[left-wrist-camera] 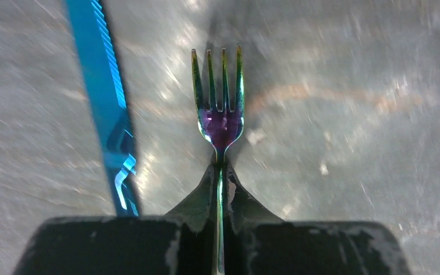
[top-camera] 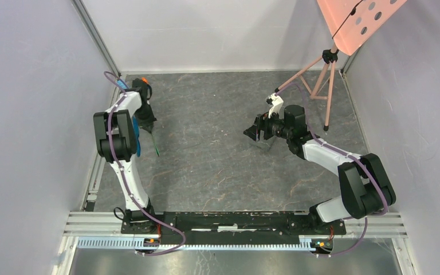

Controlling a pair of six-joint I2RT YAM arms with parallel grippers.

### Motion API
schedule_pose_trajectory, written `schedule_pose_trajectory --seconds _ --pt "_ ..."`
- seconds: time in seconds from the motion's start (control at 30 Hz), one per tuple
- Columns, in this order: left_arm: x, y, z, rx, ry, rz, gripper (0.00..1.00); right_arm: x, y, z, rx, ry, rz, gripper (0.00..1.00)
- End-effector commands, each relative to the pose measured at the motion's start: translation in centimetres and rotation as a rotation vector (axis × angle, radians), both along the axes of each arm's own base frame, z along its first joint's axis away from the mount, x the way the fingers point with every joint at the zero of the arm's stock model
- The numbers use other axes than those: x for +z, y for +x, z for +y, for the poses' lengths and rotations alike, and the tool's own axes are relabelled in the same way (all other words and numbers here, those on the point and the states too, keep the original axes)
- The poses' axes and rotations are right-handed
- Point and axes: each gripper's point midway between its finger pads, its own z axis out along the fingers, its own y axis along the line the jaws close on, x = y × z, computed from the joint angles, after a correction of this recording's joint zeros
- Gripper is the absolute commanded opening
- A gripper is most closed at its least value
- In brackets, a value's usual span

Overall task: Fold the napkin into a case and place the utensils inside
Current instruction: Pick up the fork from the corner of the board, then place the spoon at the center of the board.

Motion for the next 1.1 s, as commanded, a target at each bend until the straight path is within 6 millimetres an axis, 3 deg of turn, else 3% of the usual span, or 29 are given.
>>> schedule_pose_trajectory --seconds 0.0,0.2,0.3,0.4,0.53,0.63,0.73,0.83,0.9,1.07 --pt "-0.5 -4.5 -6.5 -0.005 -0.078 0.090 0.02 0.3 1.0 -0.8 -0.063 -0.046 -0.035 0.76" --pt "0.3 -9.6 -18.3 0.018 -0.134 -0.001 0.02 -2.5 0.2 -1.3 -0.119 -0.174 0.055 0.74" --pt "0.5 -11.4 -24.8 0.041 -0.233 -0.058 0.02 -2.8 -0.9 -1.0 -0.105 -0.208 0.062 0.73" --pt "1.0 -12.7 -29.4 0.056 -0.306 -0.118 0.02 -2.8 -2.1 -0.5 -0.082 -0.248 0.068 0.74" --pt "0.8 -13.7 -32.7 0.036 -0.368 -0.126 0.03 -3.2 -3.4 0.0 -0.066 -0.320 0.089 0.73" --pt "0.9 -14.5 -34.4 0.010 -0.468 -0.102 0.21 -3.2 -4.1 0.8 -0.072 -0.336 0.115 0.73" --pt "2.7 -14.9 -35.0 -0.034 -0.561 -0.156 0.45 -3.1 -4.7 2.5 -0.051 -0.361 0.135 0.74" --pt "5.4 -15.3 -33.2 -0.089 -0.560 -0.245 0.58 -3.2 -5.4 4.2 -0.016 -0.409 0.156 0.74" --pt "8.3 -15.5 -30.5 -0.111 -0.532 -0.341 0.62 -3.3 -5.7 5.2 -0.001 -0.445 0.176 0.74" --pt "13.4 -16.2 -21.5 -0.068 -0.402 -0.589 0.71 -4.7 -7.2 8.0 0.060 -0.588 0.282 0.73"
